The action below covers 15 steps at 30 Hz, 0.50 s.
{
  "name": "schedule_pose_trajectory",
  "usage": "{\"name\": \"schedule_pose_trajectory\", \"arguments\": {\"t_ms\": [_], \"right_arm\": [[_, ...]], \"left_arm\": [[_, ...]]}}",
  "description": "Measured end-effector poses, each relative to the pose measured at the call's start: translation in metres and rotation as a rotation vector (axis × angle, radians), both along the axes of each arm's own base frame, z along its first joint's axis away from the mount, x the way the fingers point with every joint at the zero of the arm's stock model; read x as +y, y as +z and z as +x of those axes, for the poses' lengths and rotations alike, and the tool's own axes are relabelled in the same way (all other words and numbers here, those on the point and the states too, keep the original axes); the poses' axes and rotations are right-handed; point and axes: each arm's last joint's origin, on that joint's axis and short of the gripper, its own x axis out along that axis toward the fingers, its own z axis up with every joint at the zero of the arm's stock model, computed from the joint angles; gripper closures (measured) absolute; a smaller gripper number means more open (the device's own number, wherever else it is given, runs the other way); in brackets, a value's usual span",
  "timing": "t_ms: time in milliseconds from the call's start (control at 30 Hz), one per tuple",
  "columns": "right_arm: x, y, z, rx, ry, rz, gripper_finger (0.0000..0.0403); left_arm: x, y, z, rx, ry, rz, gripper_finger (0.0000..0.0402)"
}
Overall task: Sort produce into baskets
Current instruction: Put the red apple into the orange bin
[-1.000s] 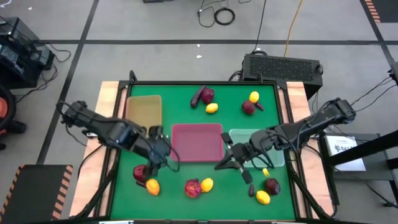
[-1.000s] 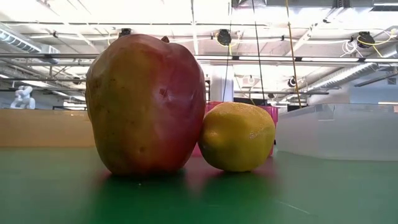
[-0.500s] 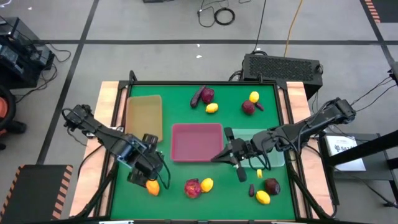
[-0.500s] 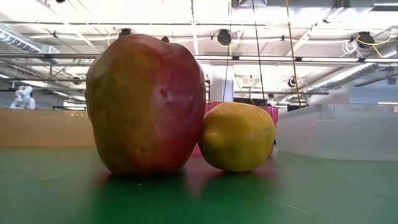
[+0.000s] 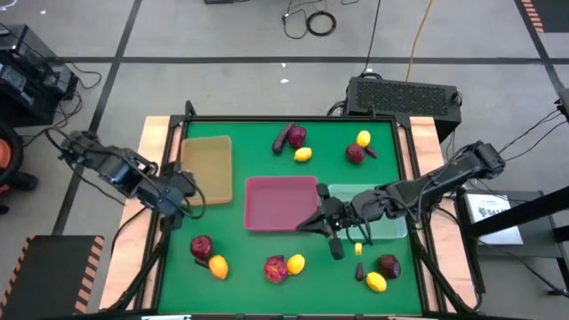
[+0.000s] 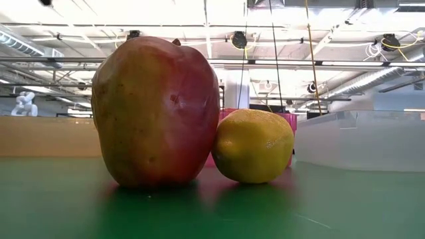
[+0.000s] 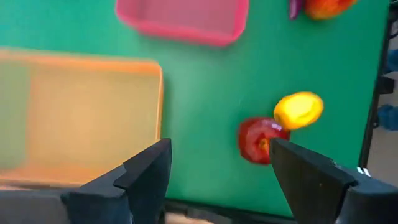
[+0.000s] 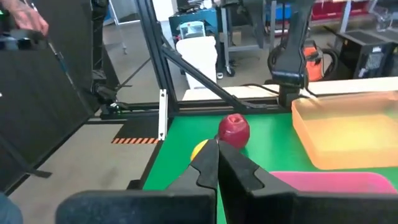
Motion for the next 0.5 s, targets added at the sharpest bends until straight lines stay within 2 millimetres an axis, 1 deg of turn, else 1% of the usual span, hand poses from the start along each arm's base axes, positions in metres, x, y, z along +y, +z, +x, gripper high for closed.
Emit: {"name": "schedule_pose_trajectory", "arguments": {"t_ms": [100,167,267,367,500], "right_arm": [[0.002,-0.003,0.004,0.003,0.001,0.013,0.0403],[0.002,-0.003,0.004,-0.005,-0.001,0.031,0.0403],[0.002,-0.002,0.004,-0.01,-0.005,0.046,0.0403],[0.002,-0.002,0.004,-0.007,-0.007,0.048,0.0403],[0.002,-0.002,0.004,-0.001,-0.013,0.075,0.0403]], "left_arm": [[0.001,-0.013,-0.005,0.019,0.002,-0.014,0.0128],[0.0,-0.021,-0.003,0.02,-0.018,-0.011,0.0127],[-0.002,-0.032,0.001,0.057,0.003,0.0,0.012],[-0.005,-0.04,0.005,0.081,-0.03,0.023,0.0103],[-0.006,-0.043,0.01,0.087,-0.032,0.015,0.0075]]}}
